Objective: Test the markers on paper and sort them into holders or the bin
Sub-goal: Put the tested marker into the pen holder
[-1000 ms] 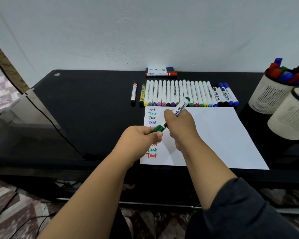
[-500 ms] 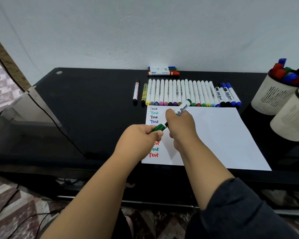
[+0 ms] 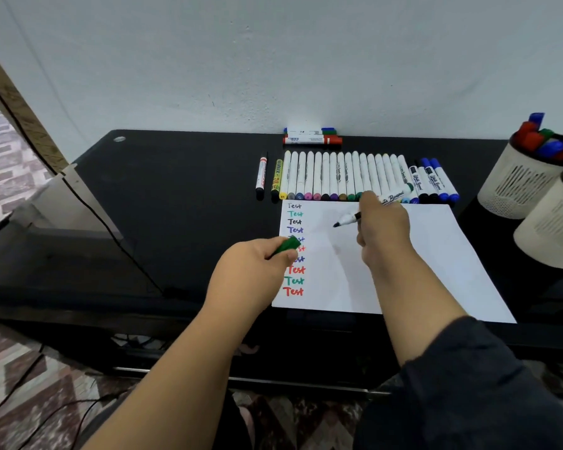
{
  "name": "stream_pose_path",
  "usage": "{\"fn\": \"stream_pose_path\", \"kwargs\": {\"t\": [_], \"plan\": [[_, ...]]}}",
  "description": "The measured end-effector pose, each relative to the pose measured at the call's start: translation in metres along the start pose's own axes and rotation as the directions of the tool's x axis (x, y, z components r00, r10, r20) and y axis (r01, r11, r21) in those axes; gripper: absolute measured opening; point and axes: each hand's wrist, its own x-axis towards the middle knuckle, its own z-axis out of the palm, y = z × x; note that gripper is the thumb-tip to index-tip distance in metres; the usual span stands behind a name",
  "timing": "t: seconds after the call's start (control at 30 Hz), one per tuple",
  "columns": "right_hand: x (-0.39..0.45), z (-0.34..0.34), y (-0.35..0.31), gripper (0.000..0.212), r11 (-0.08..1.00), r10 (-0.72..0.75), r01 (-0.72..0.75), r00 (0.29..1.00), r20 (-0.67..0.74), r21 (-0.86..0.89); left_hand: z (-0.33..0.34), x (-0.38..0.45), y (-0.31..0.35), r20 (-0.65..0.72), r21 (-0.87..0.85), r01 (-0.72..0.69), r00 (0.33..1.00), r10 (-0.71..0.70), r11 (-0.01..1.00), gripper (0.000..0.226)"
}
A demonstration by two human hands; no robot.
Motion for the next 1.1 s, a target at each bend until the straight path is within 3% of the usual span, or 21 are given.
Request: {"fn": "stream_pose_path", "kwargs": {"t": [0.13, 0.3, 0.4, 0.5, 0.77, 1.1], "plan": [[-0.003, 0.009, 0.007, 0.02, 1.0, 0.026, -0.027, 0.996, 0.087, 0.007, 0.003, 0.008, 0.005, -0.016, 0.048, 0.004, 1.0, -0.003, 0.999, 0.032], [0.003, 0.0, 0.004, 0.019, 0.985, 0.047, -0.063, 0.993, 0.105, 0.158, 0.006, 0.02, 0.007, -0.046, 0.038, -0.013, 0.999, 0.014, 0.999, 0.032], [0.009, -0.003, 0.002, 0.02, 0.984, -0.014, -0.012, 0.99, 0.141, 0.177, 0.002, 0.036, 0.009, -0.114, 0.089, -0.045, 0.992, 0.055, 0.995, 0.037], [0.02, 0.0, -0.005, 0.013, 0.993, -0.09, 0.077, 0.985, 0.151, 0.088, -0.001, 0.055, 0.011, -0.156, 0.094, -0.05, 0.986, 0.064, 0.994, 0.038], [0.057, 0.026, -0.012, 0.021, 0.948, -0.225, 0.261, 0.954, 0.199, -0.182, -0.003, 0.095, 0.005, -0.139, 0.13, -0.058, 0.987, 0.077, 0.99, 0.038], [0.077, 0.043, 0.009, 0.03, 0.919, -0.271, 0.31, 0.946, 0.179, -0.245, -0.005, 0.108, -0.005, -0.121, 0.168, -0.031, 0.991, 0.052, 0.985, 0.039]]}}
